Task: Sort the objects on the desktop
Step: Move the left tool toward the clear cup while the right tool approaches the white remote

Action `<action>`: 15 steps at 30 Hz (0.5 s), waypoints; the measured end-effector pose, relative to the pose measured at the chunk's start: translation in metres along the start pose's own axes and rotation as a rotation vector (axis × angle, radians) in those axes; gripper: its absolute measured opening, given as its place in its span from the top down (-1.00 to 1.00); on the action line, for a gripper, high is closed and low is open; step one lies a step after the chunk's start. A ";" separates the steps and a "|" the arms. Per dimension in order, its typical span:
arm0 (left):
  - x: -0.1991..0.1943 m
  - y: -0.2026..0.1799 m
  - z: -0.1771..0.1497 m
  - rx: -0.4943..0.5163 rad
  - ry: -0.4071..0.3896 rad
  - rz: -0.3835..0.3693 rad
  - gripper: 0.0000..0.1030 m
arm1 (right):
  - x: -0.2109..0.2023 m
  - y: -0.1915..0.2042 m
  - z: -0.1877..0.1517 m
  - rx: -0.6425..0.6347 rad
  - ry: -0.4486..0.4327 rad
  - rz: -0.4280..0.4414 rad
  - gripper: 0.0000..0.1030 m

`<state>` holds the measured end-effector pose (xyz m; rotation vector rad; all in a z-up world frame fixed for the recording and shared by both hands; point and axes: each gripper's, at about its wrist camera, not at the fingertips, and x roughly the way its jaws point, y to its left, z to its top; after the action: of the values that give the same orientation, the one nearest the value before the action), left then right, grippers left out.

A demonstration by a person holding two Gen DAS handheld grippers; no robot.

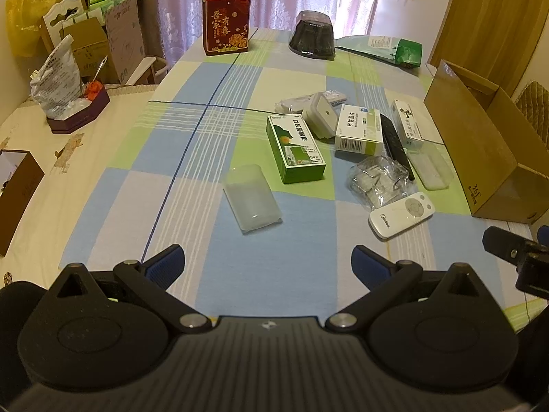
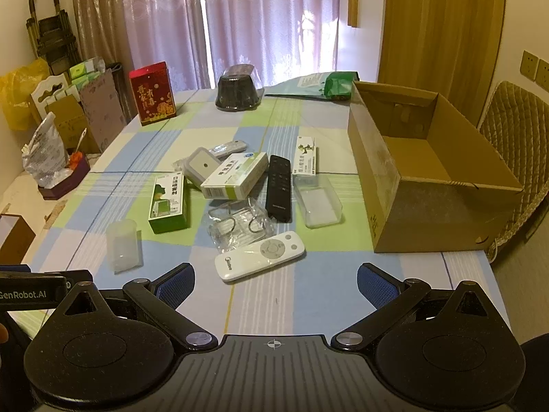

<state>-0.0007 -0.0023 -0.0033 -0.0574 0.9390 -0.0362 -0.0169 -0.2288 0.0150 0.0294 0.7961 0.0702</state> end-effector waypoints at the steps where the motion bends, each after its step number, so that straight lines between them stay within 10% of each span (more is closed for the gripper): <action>1: 0.000 0.000 0.000 -0.001 0.001 -0.001 -0.97 | 0.000 0.000 0.000 -0.001 0.002 -0.001 -1.00; 15: 0.002 0.000 0.000 -0.006 0.009 -0.010 -0.97 | 0.004 -0.001 -0.003 0.000 0.020 -0.003 -1.00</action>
<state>0.0000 -0.0022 -0.0048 -0.0678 0.9479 -0.0426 -0.0157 -0.2295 0.0100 0.0276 0.8163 0.0682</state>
